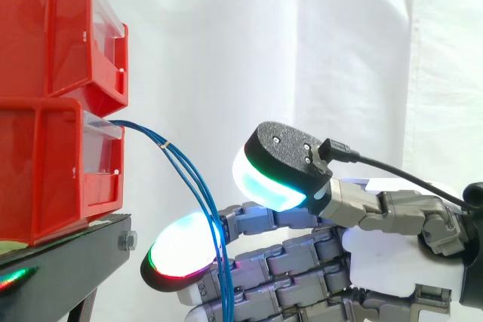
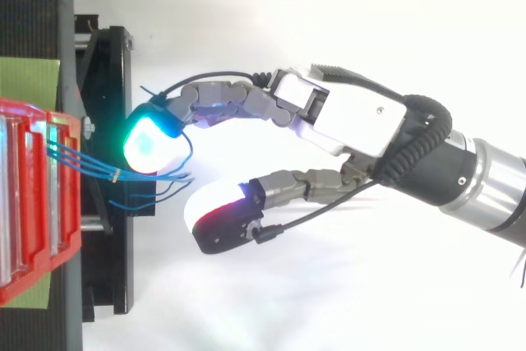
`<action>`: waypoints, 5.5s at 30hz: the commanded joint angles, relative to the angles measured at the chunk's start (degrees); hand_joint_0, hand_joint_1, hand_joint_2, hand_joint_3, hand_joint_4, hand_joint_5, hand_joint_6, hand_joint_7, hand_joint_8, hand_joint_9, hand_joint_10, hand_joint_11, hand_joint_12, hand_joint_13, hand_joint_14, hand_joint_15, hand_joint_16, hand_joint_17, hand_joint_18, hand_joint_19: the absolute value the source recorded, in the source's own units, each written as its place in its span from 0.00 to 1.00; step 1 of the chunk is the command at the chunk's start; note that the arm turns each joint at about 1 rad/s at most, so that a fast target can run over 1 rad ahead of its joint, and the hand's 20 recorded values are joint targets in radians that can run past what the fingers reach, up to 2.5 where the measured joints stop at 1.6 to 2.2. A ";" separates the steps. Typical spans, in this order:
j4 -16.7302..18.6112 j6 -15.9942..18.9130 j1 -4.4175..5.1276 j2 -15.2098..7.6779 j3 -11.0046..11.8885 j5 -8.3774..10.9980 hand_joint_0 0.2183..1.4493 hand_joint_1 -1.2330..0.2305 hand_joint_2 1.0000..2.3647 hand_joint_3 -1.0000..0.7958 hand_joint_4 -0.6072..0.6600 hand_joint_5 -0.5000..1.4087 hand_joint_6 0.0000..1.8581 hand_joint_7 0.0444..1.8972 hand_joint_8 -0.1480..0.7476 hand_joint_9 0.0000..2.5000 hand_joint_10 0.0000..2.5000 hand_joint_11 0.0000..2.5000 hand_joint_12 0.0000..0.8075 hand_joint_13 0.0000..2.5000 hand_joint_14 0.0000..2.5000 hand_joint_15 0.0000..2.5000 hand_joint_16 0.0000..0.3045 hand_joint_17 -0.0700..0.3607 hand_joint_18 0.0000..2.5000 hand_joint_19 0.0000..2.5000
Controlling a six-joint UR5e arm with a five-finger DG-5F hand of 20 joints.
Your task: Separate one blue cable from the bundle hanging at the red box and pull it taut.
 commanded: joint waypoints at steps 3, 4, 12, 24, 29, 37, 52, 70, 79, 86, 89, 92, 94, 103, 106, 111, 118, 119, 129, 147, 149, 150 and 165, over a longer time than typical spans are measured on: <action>1.49 -0.61 0.39 0.00 0.42 0.45 0.28 0.44 0.00 0.28 0.69 0.16 0.27 0.48 0.47 0.21 0.00 0.11 0.42 0.22 0.00 0.09 0.15 0.40 0.20 0.17; 1.40 -0.70 0.39 0.00 0.60 0.54 0.29 0.44 0.00 0.28 0.69 0.16 0.27 0.48 0.47 0.21 0.00 0.11 0.42 0.22 0.00 0.09 0.15 0.40 0.20 0.17; 1.23 -0.34 1.09 0.00 1.30 2.21 0.28 0.44 0.00 0.28 0.69 0.17 0.27 0.48 0.47 0.22 0.00 0.12 0.43 0.22 0.00 0.09 0.15 0.40 0.20 0.18; 1.58 0.62 1.62 0.00 1.30 2.82 0.31 0.43 0.00 0.31 0.67 0.18 0.27 0.55 0.47 0.23 0.00 0.13 0.42 0.23 0.00 0.10 0.14 0.39 0.20 0.18; 1.49 0.62 1.88 0.00 1.74 3.52 0.31 0.43 0.00 0.29 0.68 0.18 0.27 0.56 0.48 0.24 0.01 0.14 0.42 0.25 0.00 0.11 0.14 0.39 0.21 0.18; 1.58 0.71 1.88 0.00 2.00 3.52 0.31 0.51 0.00 0.28 0.64 0.19 0.27 0.61 0.48 0.28 0.01 0.16 0.42 0.27 0.01 0.13 0.14 0.39 0.23 0.19; 0.44 3.96 1.88 0.00 2.09 3.52 0.33 0.45 0.01 0.35 0.59 0.17 0.42 0.51 0.50 0.30 0.01 0.19 0.42 0.29 0.01 0.14 0.14 0.39 0.25 0.19; 0.44 4.05 1.97 0.00 2.00 3.52 0.36 0.35 0.02 0.42 0.54 0.15 0.49 0.49 0.49 0.30 0.01 0.23 0.42 0.30 0.01 0.15 0.15 0.40 0.25 0.18; 0.17 4.66 1.97 0.00 2.00 3.35 0.40 0.30 0.01 0.37 0.52 0.14 0.49 0.50 0.47 0.30 0.01 0.25 0.41 0.30 0.01 0.15 0.14 0.39 0.26 0.18; 0.00 4.75 1.80 0.00 2.09 3.26 0.42 0.28 0.01 0.32 0.52 0.14 0.50 0.50 0.47 0.31 0.01 0.26 0.41 0.30 0.01 0.15 0.14 0.39 0.26 0.18; -0.35 4.93 1.62 0.00 2.09 2.91 0.44 0.28 0.00 0.28 0.53 0.15 0.50 0.51 0.47 0.31 0.01 0.26 0.40 0.30 0.01 0.15 0.14 0.38 0.26 0.17; -1.06 5.63 1.53 0.00 2.09 2.73 0.44 0.27 0.00 0.28 0.56 0.15 0.50 0.49 0.47 0.31 0.01 0.26 0.40 0.31 0.01 0.15 0.14 0.38 0.26 0.17; -1.23 5.98 1.53 0.00 2.09 2.64 0.40 0.27 0.00 0.28 0.58 0.15 0.50 0.48 0.47 0.31 0.01 0.26 0.40 0.31 0.01 0.15 0.14 0.38 0.26 0.17; -1.58 6.16 1.53 0.00 2.09 2.64 0.22 0.21 0.00 0.28 0.59 0.15 0.48 0.45 0.49 0.32 0.01 0.26 0.43 0.31 0.01 0.16 0.15 0.40 0.27 0.19; -1.67 6.07 1.62 0.00 2.09 2.64 0.21 0.20 0.00 0.28 0.60 0.15 0.47 0.45 0.49 0.33 0.01 0.26 0.44 0.31 0.01 0.16 0.16 0.41 0.28 0.19; -1.76 6.16 1.71 0.00 2.09 2.64 0.18 0.20 0.00 0.28 0.62 0.16 0.47 0.44 0.50 0.34 0.01 0.26 0.45 0.32 0.01 0.15 0.16 0.42 0.29 0.19; -1.76 6.07 1.71 0.00 2.36 2.73 0.17 0.35 0.00 0.28 0.63 0.16 0.45 0.44 0.52 0.36 0.01 0.26 0.46 0.33 0.01 0.16 0.17 0.43 0.30 0.19; -1.76 6.07 1.80 0.00 2.36 2.73 0.18 0.36 0.00 0.28 0.63 0.16 0.45 0.44 0.52 0.36 0.01 0.25 0.46 0.33 0.01 0.16 0.17 0.43 0.29 0.20; -2.29 6.16 1.88 0.00 2.36 2.73 0.31 0.44 0.00 0.28 0.55 0.16 0.45 0.51 0.48 0.35 0.01 0.26 0.42 0.32 0.01 0.16 0.14 0.38 0.27 0.21; -2.29 6.16 1.88 0.00 2.36 2.73 0.41 0.32 0.01 0.33 0.49 0.15 0.50 0.51 0.48 0.35 0.01 0.28 0.41 0.32 0.01 0.16 0.14 0.38 0.28 0.20; -2.37 6.16 1.88 0.00 2.36 2.73 0.42 0.31 0.00 0.32 0.48 0.15 0.50 0.51 0.48 0.35 0.01 0.28 0.41 0.32 0.01 0.16 0.14 0.38 0.27 0.20; -2.37 6.16 1.88 0.00 2.36 2.64 0.42 0.30 0.00 0.31 0.48 0.15 0.50 0.53 0.47 0.35 0.01 0.29 0.41 0.32 0.01 0.16 0.14 0.38 0.27 0.20; -6.15 9.32 1.88 0.08 2.36 2.64 0.36 0.24 0.00 0.28 0.53 0.15 0.50 0.51 0.46 0.37 0.01 0.31 0.39 0.34 0.01 0.18 0.13 0.37 0.28 0.19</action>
